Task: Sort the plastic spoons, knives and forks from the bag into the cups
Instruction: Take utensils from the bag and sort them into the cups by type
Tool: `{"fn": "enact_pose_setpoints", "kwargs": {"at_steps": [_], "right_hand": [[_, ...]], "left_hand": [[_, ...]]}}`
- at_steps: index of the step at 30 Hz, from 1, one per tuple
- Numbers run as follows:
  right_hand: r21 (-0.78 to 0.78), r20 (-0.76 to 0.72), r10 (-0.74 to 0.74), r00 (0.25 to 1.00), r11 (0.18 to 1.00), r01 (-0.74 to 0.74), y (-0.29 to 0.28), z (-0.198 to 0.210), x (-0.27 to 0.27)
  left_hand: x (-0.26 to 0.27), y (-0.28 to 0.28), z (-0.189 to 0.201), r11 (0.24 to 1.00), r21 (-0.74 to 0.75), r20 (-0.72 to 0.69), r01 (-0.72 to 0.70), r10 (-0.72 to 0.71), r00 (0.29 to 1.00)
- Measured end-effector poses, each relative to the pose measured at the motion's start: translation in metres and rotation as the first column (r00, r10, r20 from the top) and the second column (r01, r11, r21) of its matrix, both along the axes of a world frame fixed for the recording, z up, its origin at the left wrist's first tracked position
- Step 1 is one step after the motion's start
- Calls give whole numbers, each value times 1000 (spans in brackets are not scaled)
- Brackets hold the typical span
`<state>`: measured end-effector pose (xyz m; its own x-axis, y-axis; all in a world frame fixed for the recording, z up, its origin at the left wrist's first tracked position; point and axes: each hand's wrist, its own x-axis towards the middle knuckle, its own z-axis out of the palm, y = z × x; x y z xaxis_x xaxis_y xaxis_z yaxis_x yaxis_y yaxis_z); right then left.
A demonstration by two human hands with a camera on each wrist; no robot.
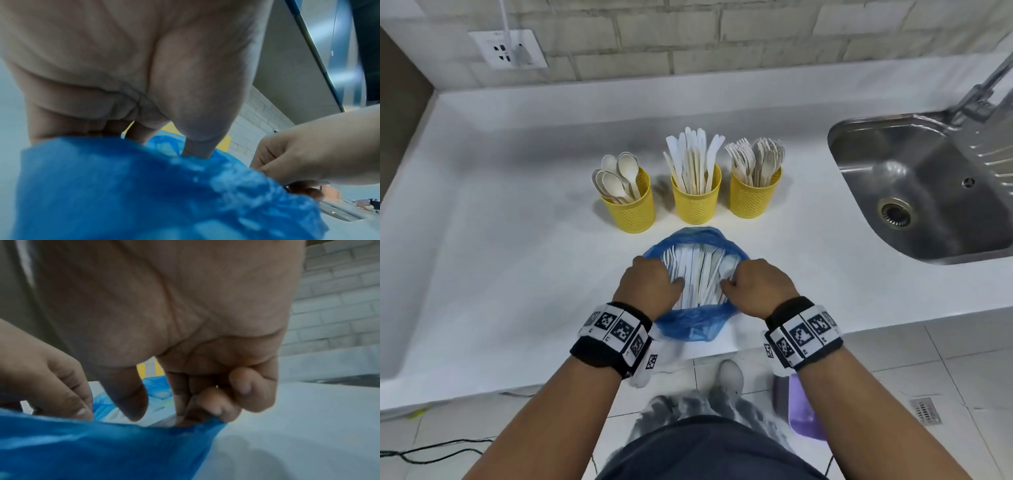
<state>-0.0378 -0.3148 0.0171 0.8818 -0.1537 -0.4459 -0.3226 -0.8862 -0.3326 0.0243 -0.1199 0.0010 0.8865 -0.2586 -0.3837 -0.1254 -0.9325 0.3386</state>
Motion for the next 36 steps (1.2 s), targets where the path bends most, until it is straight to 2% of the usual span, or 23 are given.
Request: {"fn": "enact_pose_setpoints", "kwargs": {"at_steps": [4, 8, 12, 19, 27, 33, 36], "right_hand": [[173, -17, -180, 983, 968, 181, 10, -4, 6], [255, 7, -251, 968, 936, 241, 22, -6, 8], [286, 55, -329, 943, 910, 301, 30, -6, 10], [229, 82, -331, 940, 924, 305, 42, -20, 10], [344, 92, -429, 899, 861, 375, 33, -24, 8], [306, 105, -390, 915, 888, 344, 40, -25, 10], [330, 106, -423, 900, 869, 369, 38, -23, 9]], "left_hand": [[2, -5, 1, 1000, -23, 9, 2, -2, 1000], [0, -8, 4, 998, -63, -56, 0, -4, 998], [-5, -10, 4, 996, -84, -56, -39, 34, 998], [-5, -14, 5, 991, -118, -84, -59, 49, 995], [-2, -12, -5, 962, -222, -126, -160, 134, 983], [-4, -13, -10, 953, -235, -82, -194, 179, 980], [-3, -13, -8, 953, -239, -82, -189, 174, 981]]}}
